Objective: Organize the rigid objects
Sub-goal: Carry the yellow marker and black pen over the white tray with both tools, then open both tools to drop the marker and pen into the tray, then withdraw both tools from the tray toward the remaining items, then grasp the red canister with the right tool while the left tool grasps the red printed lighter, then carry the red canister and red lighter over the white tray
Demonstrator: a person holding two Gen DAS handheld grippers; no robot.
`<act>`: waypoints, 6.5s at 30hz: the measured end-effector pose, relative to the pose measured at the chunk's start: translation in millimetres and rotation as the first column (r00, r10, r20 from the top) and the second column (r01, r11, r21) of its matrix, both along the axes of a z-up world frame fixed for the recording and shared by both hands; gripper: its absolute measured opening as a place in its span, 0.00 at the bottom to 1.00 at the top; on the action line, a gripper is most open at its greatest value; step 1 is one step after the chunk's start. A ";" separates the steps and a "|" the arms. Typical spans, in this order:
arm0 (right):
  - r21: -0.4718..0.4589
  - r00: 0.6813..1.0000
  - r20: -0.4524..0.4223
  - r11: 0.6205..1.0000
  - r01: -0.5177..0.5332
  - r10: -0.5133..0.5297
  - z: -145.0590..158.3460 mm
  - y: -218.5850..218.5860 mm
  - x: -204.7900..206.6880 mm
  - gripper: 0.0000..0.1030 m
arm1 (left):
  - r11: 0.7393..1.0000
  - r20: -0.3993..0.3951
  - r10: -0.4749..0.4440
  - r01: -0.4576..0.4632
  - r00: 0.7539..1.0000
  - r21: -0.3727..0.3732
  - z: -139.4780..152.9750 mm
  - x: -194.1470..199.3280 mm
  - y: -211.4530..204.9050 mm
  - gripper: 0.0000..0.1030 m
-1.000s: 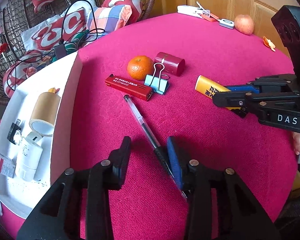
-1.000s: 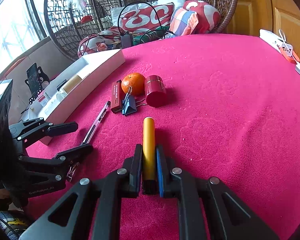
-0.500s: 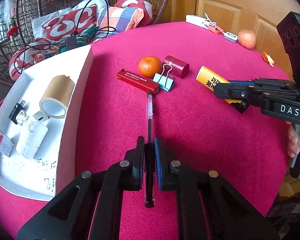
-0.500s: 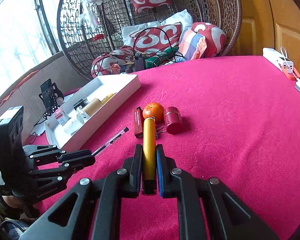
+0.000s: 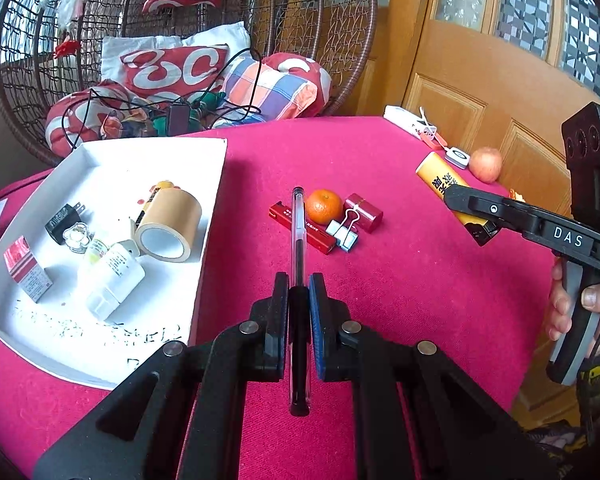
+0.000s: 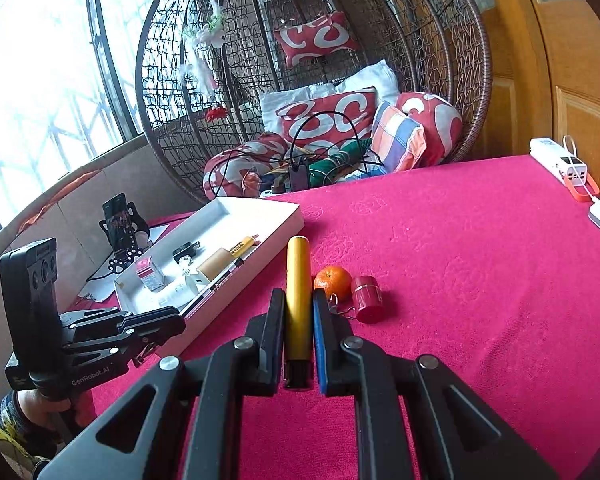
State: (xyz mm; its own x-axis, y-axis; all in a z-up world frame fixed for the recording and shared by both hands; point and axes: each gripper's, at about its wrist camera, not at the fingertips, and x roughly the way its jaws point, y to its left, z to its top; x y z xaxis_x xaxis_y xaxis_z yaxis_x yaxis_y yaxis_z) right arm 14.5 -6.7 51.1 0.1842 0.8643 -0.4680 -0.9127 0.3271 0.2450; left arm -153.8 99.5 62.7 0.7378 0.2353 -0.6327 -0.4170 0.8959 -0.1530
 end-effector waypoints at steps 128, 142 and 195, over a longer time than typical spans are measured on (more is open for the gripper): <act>-0.254 0.997 0.015 0.964 0.076 -0.074 -66.2 68.2 66.7 0.56 | 0.983 -0.041 0.177 -0.179 0.983 -0.044 -5.9 26.6 44.7 1.00; -0.258 0.986 -0.081 0.959 0.120 -0.145 -71.7 50.1 89.9 0.28 | 0.976 -0.201 0.188 -0.206 0.961 -0.072 -46.0 129.6 43.3 0.89; 0.064 0.998 -0.001 0.996 0.055 -0.055 23.3 25.3 21.9 0.28 | 0.990 0.070 0.120 -0.124 0.990 0.067 30.5 42.8 27.5 0.16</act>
